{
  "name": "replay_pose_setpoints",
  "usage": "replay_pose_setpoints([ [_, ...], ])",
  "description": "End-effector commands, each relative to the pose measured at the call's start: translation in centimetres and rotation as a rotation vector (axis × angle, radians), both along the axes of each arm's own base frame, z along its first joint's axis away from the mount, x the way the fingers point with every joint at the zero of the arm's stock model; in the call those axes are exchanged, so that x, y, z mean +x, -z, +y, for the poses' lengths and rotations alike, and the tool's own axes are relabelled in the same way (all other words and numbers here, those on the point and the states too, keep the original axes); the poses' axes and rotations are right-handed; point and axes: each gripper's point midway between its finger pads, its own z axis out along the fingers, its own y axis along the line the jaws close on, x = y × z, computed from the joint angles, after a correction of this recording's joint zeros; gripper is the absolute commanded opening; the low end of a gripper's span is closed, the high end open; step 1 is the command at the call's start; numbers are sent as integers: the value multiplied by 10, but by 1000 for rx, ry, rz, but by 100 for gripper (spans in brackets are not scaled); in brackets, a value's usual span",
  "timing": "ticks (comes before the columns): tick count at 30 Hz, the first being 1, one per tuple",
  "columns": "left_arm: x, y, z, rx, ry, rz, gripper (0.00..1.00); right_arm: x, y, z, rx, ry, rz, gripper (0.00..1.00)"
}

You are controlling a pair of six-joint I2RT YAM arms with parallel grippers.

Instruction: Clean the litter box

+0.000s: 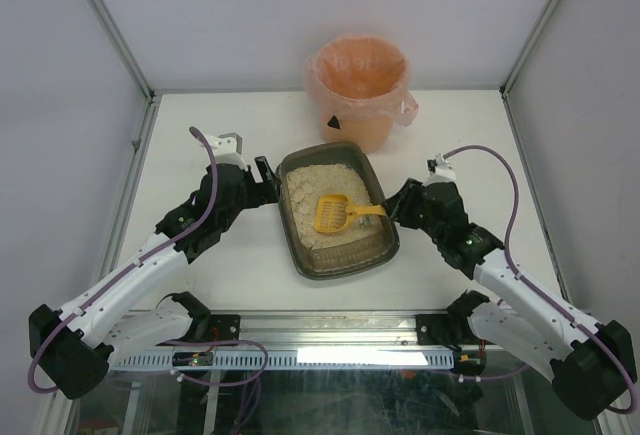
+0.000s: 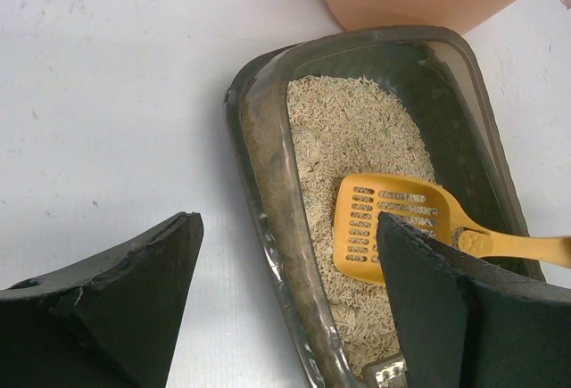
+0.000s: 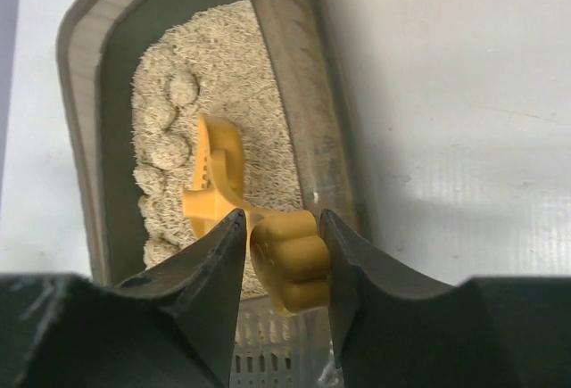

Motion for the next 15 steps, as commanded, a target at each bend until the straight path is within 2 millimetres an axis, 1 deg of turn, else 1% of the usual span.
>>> replay_pose_setpoints([
  [1,5,-19,0,-46,-16,-61,82,7,-26,-17,-66,56,-81,42],
  [7,6,-20,3,-43,-32,-67,82,4,-43,-33,-153,61,-132,44],
  [9,6,-24,5,-44,-38,-75,82,4,-49,-40,-199,59,-153,44],
  [13,5,-30,13,-43,-67,-96,83,2,-65,-64,-308,114,-182,46],
  [15,5,-34,16,-42,-79,-110,84,1,-78,-75,-342,140,-213,48],
])
